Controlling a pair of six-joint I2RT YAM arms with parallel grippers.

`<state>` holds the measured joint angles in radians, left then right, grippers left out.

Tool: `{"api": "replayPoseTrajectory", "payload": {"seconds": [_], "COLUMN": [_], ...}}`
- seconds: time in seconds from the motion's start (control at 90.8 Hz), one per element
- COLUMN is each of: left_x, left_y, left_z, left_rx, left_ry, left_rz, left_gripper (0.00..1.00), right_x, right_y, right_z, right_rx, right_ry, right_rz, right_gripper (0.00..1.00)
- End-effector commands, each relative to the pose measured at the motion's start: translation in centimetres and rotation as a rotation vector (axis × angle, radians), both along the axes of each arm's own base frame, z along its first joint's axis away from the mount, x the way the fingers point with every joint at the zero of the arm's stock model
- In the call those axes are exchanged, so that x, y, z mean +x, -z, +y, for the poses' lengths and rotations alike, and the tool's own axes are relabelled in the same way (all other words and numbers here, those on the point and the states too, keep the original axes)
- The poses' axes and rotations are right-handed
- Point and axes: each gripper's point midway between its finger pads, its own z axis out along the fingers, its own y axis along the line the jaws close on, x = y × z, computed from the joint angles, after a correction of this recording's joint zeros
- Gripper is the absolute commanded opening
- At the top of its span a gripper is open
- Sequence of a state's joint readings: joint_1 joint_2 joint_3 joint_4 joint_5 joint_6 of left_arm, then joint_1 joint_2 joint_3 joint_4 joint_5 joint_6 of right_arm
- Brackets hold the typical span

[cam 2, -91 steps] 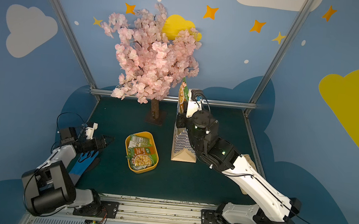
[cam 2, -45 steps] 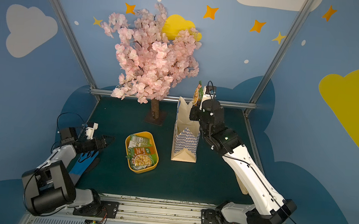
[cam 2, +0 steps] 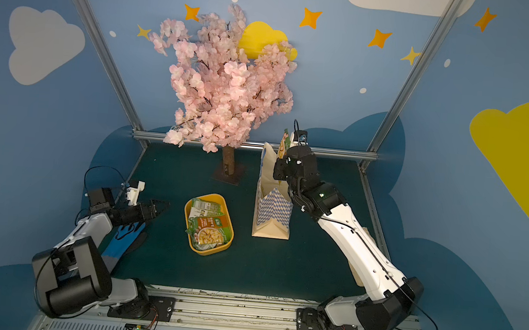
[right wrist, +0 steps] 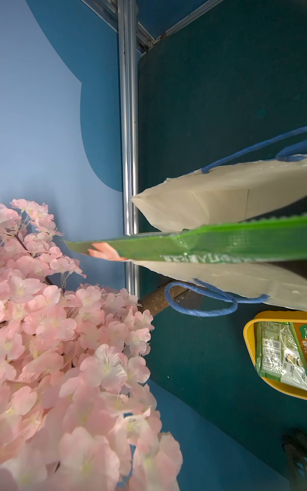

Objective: Place the condiment packets inside the bag
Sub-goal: Place the condiment packet in the paper bag.

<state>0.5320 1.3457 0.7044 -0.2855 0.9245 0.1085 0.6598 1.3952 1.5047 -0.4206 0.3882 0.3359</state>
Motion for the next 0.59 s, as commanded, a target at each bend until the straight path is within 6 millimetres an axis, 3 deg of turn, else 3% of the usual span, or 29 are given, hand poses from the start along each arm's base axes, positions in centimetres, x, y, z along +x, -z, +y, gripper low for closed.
{"api": "replayPoseTrajectory", "payload": {"seconds": [0.0,0.099,0.22,0.352,0.419,0.584], "left_x": [0.2,0.2,0.2,0.2,0.2,0.2], "left_y": [-0.8,-0.9,-0.8,-0.8,-0.9,-0.8], "left_z": [0.0,0.1,0.1,0.1,0.1,0.1], "left_rx": [0.0,0.004,0.006,0.003,0.005,0.007], "left_ry": [0.017,0.014,0.013,0.014,0.014,0.012], "left_rz": [-0.024,-0.027,-0.028,-0.026,-0.028,-0.026], "left_gripper": [1.0,1.0,1.0,1.0,1.0,1.0], "right_x": [0.2,0.3,-0.1,-0.9,-1.7,-4.8], "right_y": [0.4,0.3,-0.1,-1.5,-2.5,-4.5], "right_z": [0.5,0.7,1.0,1.6,1.9,4.4], "right_rx": [0.002,0.003,-0.005,-0.016,-0.027,-0.079], "right_ry": [-0.017,-0.017,-0.026,-0.038,-0.052,-0.127], "right_rz": [0.003,-0.002,-0.018,-0.062,-0.097,-0.182], "right_gripper": [0.0,0.0,0.35,0.55,0.6,0.62]}}
